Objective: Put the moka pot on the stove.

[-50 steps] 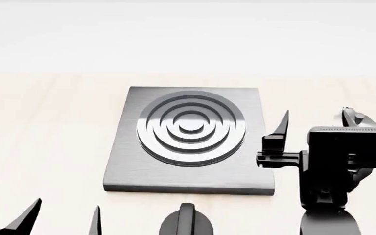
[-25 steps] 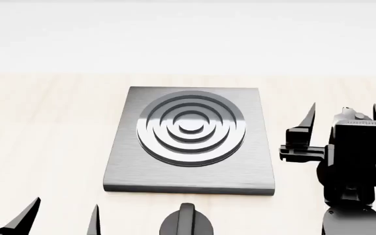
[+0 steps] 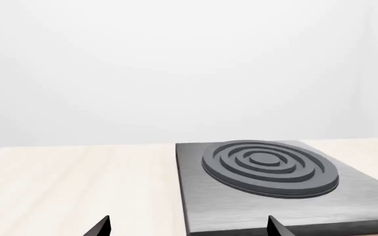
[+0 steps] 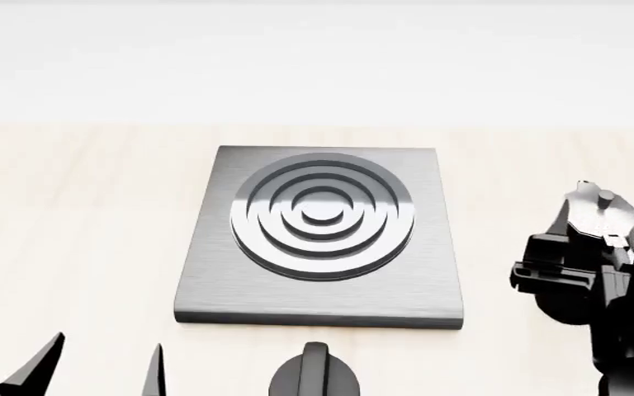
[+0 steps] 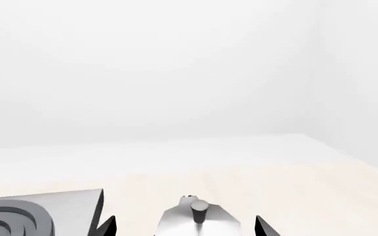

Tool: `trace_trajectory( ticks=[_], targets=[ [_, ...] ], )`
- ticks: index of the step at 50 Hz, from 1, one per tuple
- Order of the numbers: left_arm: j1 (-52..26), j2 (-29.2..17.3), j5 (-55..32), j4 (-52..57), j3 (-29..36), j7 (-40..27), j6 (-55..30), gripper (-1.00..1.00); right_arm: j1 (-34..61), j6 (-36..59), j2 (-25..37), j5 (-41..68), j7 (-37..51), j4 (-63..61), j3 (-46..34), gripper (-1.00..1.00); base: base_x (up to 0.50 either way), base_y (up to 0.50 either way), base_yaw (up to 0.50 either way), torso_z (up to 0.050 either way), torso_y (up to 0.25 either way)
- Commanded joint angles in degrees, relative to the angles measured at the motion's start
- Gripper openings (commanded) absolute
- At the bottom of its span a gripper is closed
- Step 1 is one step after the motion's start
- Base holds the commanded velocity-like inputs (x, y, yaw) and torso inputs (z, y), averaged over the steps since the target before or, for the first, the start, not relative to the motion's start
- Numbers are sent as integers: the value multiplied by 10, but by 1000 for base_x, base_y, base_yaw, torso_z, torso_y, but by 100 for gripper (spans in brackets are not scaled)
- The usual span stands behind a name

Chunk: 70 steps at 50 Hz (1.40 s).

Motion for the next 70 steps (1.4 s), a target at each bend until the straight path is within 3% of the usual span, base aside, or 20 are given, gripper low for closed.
trace_trajectory(
  ticks=[1, 11, 32, 49, 70],
  targets=[
    [0, -2, -2, 0, 0, -2, 1, 100, -1, -4, 3, 42, -60, 39, 13, 100, 0, 0, 0, 0, 0],
    [-1, -3, -3, 1, 1, -4, 0, 100, 10, -26, -4, 62, -111, 106, 21, 100, 0, 0, 0, 0, 0],
    [-2, -7, -6, 4, 4, -7, -4, 100, 26, -50, -8, 52, -119, 178, 24, 100, 0, 0, 0, 0, 0],
    [-9, -10, -9, 5, 5, -9, -10, 100, 155, -188, -41, 15, -222, 512, 19, 100, 0, 0, 0, 0, 0],
    [-15, -13, -11, 4, 7, -12, -14, 100, 172, -159, -48, -101, -226, 513, 118, 100, 0, 0, 0, 0, 0]
  ],
)
